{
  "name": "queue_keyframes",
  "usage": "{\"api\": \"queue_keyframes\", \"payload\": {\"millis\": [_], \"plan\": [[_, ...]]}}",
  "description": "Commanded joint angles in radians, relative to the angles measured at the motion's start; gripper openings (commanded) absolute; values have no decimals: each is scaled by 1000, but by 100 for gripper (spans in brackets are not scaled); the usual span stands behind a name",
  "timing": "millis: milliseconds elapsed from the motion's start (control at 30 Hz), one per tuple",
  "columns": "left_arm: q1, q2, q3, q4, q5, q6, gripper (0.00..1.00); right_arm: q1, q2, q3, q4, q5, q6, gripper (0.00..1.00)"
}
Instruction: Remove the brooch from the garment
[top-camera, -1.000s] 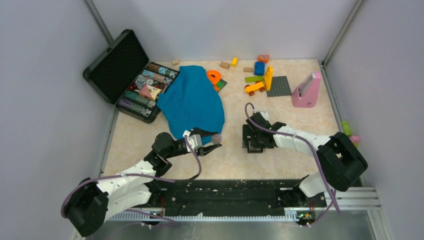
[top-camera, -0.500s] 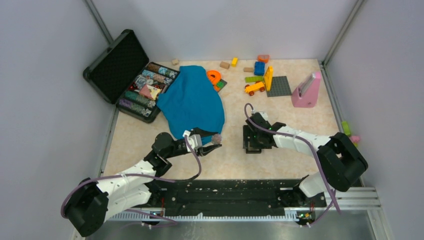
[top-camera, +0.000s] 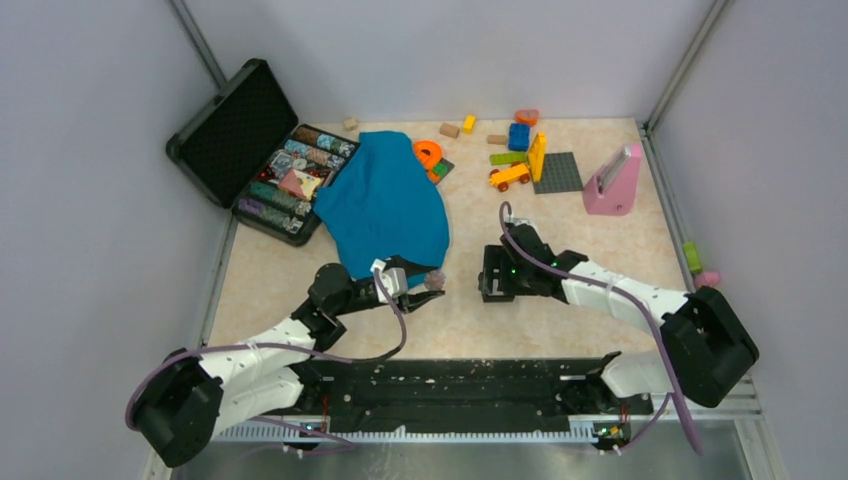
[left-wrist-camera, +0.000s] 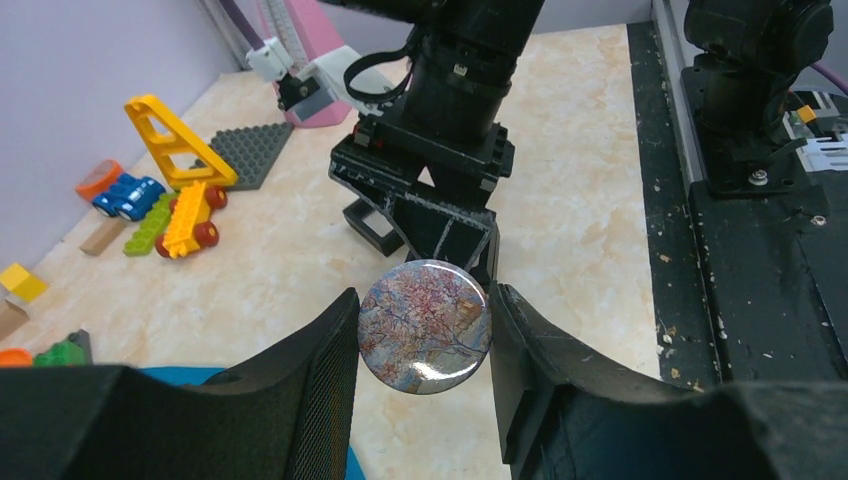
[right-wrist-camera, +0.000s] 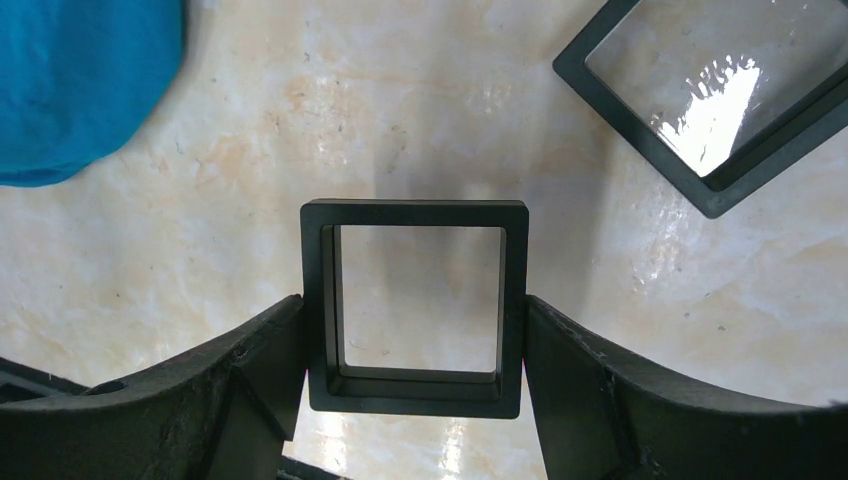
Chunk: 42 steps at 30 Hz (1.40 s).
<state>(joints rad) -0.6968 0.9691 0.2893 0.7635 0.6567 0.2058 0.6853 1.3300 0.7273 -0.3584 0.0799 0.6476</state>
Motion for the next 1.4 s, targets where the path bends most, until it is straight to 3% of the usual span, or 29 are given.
{"api": "queue_keyframes", "payload": {"millis": [0, 333, 733, 1367], "plan": [[-4, 55, 14, 56, 16, -30, 39, 0, -57, -50, 80, -38, 18, 75], [-4, 263, 26, 237, 8, -166, 37, -4, -210, -245, 339, -178, 27, 68], [-5, 365, 39, 333, 37, -203, 37, -4, -333, -322, 466, -331, 37, 61], [-4, 415, 86, 250, 97, -178, 31, -4, -391, -309, 443, -346, 66, 58]]}}
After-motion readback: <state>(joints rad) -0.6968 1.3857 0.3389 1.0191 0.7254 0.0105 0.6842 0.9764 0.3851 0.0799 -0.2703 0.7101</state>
